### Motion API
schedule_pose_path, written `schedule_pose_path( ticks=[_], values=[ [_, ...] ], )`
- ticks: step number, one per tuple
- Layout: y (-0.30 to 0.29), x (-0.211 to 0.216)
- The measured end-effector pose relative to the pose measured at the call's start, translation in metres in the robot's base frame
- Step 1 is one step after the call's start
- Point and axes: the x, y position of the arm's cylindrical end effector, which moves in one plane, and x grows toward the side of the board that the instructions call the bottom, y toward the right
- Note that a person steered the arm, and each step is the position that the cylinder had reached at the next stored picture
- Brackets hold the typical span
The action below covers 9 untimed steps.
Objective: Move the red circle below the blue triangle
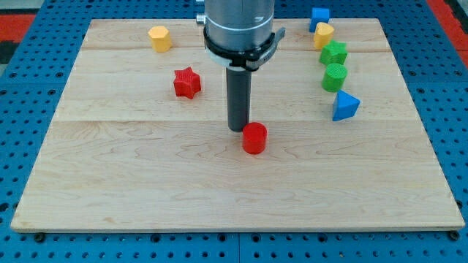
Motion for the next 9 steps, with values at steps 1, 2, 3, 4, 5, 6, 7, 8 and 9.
schedule_pose_path(
  ticks=[1, 2, 3, 4, 5, 6, 7, 8, 9],
  values=[
    [-0.005, 0.019],
    [0.011, 0.026],
    [0.0, 0.052],
    [0.047, 0.045],
    [0.064, 0.026],
    [0.062, 0.028],
    [0.05, 0.014],
    [0.054, 0.004],
    [0.099, 0.004]
  ],
)
